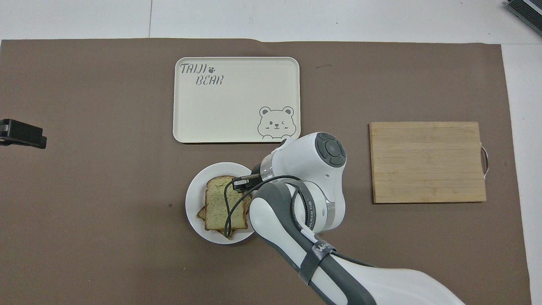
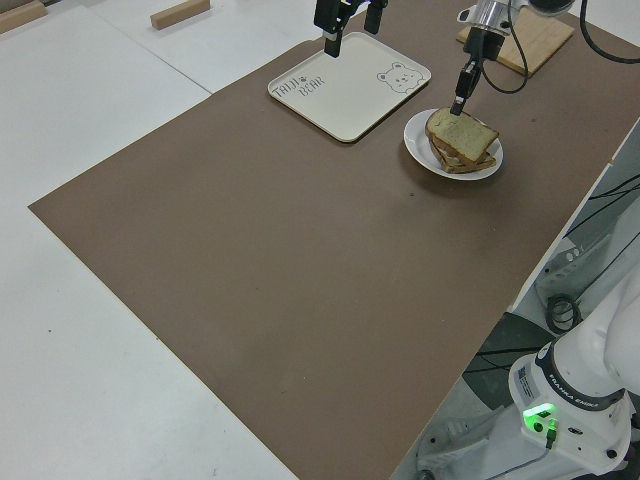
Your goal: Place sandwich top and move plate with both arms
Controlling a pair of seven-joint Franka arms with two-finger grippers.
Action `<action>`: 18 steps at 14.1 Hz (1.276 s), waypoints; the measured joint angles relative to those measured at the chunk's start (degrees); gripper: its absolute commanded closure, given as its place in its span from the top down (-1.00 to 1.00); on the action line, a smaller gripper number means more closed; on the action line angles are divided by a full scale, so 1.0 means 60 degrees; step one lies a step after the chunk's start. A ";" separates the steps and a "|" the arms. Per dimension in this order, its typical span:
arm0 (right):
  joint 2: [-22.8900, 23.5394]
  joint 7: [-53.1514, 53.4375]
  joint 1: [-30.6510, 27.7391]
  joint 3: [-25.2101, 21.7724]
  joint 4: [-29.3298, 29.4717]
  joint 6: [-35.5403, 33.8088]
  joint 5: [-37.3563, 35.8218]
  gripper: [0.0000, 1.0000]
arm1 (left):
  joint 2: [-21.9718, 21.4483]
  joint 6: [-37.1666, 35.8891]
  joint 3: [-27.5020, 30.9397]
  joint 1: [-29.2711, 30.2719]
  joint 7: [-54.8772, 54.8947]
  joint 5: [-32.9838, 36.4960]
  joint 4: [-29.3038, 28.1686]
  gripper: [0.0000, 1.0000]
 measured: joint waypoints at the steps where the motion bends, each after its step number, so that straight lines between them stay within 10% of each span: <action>1: 0.0000 0.0242 0.0003 0.0001 0.0000 0.0001 0.0001 -1.00 | 0.0000 0.0000 0.0000 0.0000 0.0000 0.0000 0.0000 1.00; 4: -0.0001 0.0608 0.0011 0.0007 -0.0043 0.0001 0.0001 -1.00 | 0.0000 0.0000 0.0000 0.0000 0.0000 0.0000 0.0000 1.00; 5: 0.0000 0.0613 0.0011 0.0007 -0.0087 0.0001 0.0001 -0.67 | 0.0000 0.0000 0.0000 0.0000 0.0000 0.0000 0.0000 1.00; 6: 0.0000 0.0618 0.0011 0.0005 -0.0114 0.0001 0.0001 0.37 | 0.0000 0.0000 0.0000 0.0000 0.0000 0.0000 0.0000 1.00; 7: 0.0000 0.0622 0.0009 0.0000 -0.0128 0.0002 0.0001 0.99 | 0.0000 0.0000 0.0000 0.0000 0.0000 0.0000 0.0000 1.00; 18: -0.0337 0.0649 -0.1123 -0.0239 -0.0027 0.0266 -0.2575 1.00 | 0.0000 0.0000 0.0000 0.0000 0.0000 0.0000 0.0000 1.00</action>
